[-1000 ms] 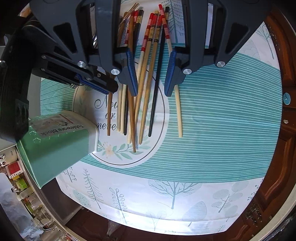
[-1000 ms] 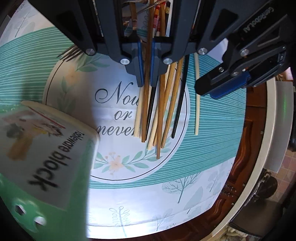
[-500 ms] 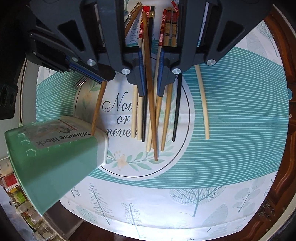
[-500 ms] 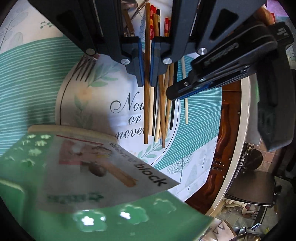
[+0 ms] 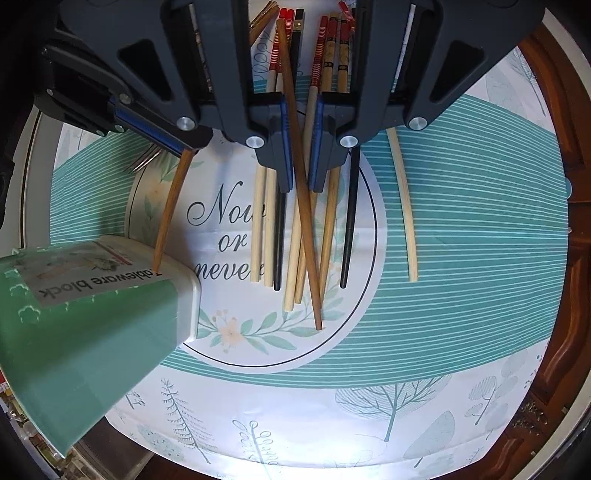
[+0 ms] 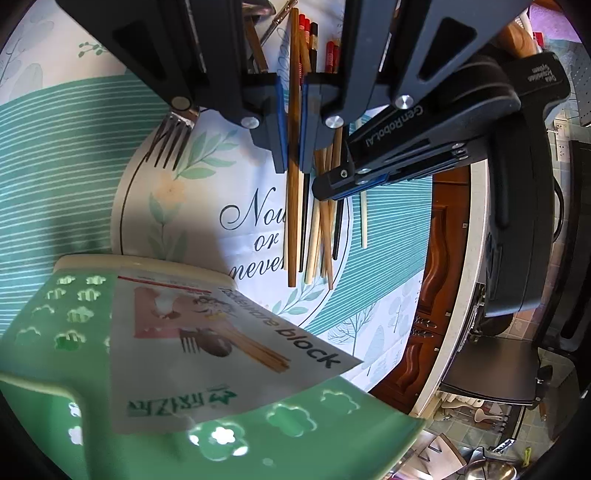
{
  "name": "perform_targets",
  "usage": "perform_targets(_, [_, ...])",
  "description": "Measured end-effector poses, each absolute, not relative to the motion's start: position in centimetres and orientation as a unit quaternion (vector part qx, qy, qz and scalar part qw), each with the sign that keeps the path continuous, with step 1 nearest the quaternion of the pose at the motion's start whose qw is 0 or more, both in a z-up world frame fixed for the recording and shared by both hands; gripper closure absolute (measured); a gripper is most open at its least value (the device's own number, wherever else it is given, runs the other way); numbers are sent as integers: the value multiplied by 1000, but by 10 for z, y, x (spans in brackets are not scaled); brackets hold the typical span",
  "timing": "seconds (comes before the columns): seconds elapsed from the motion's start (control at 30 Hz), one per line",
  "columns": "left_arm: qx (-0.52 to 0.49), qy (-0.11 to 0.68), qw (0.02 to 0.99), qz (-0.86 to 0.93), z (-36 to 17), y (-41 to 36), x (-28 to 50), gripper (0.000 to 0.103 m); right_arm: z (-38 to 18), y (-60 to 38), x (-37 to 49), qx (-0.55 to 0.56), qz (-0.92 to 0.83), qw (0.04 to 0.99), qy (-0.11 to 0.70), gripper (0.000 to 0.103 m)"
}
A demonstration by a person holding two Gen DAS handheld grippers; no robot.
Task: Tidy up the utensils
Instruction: 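Lower the right tool onto a wooden chopstick and close it while the left tool grasps another chopstick, then lift the chopstick in the right tool into the green holder while the left tool drops its chopstick in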
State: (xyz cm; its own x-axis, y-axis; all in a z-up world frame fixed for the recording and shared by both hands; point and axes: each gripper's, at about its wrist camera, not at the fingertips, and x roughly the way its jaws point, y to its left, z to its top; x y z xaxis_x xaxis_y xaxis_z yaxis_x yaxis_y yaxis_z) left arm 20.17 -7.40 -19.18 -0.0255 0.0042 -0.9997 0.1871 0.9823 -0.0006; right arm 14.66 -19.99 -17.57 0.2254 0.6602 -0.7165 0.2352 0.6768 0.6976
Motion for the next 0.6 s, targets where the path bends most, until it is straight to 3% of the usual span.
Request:
perform_targets(0.3, [70,704,705,-53,-191,-88,194,99,-180,-204,144,381,156,687,599,97])
perform_targets(0.6, [46,638,763,-93,-124,-82,158,99,-166,-208,132,387,179,695,579,97])
